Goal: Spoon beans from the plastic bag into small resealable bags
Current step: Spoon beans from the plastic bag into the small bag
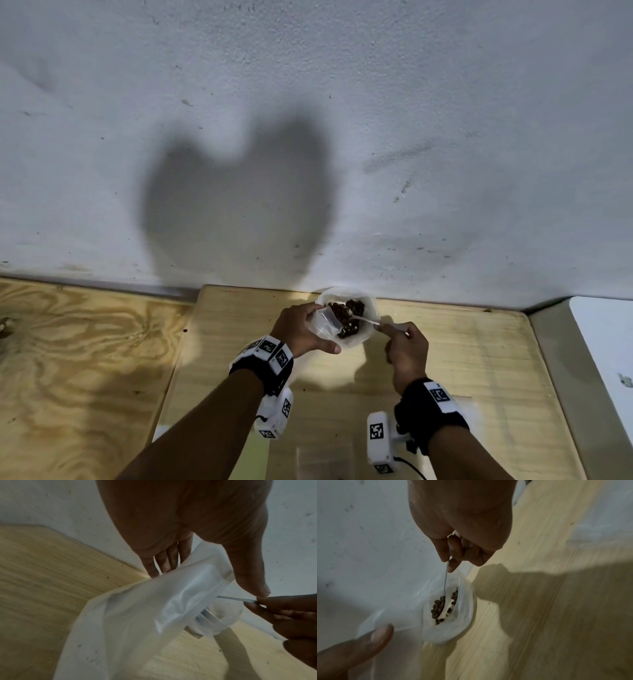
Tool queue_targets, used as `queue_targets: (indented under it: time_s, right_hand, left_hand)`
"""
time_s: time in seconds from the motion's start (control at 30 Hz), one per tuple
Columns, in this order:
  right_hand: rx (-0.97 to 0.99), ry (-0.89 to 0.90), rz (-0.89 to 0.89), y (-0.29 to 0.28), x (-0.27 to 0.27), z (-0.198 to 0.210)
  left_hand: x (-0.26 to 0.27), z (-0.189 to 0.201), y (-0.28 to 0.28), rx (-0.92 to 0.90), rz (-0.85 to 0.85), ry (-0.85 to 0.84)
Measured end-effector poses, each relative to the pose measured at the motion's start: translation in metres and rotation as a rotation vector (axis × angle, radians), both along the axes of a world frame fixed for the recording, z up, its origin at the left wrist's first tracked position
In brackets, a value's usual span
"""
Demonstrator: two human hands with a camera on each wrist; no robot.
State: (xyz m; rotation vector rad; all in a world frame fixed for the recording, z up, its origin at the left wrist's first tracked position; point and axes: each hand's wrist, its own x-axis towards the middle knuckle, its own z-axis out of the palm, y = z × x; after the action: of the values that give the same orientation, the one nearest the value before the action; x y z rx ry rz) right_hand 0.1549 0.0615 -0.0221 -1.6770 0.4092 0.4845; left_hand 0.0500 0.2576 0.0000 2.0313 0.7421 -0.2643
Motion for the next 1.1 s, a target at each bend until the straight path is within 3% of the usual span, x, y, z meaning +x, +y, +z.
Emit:
queue_targets:
  time_s: [0.33, 0.57, 0.87, 1.1]
  right_hand:
    - [0.174, -0.067, 0.069, -0.033, 0.007, 0.045]
    - [0.214, -0.167, 0.190, -0.036, -0.002, 0.051]
    - [0.149, -0.346, 0.267, -0.032, -0.013, 0.041]
    - [0.055, -0.541, 0.438, -0.029, -0.021, 0.046]
  left_hand:
    - [0.003, 0.002, -0.001, 0.038, 0.000, 0.025]
    - [0.002, 0.004, -0.005, 0.029, 0.033, 0.020]
    - [0.001, 0.007, -0.006, 0.040, 0.028, 0.036]
    - [0.001, 0.010, -0.006, 0.033, 0.025, 0.042]
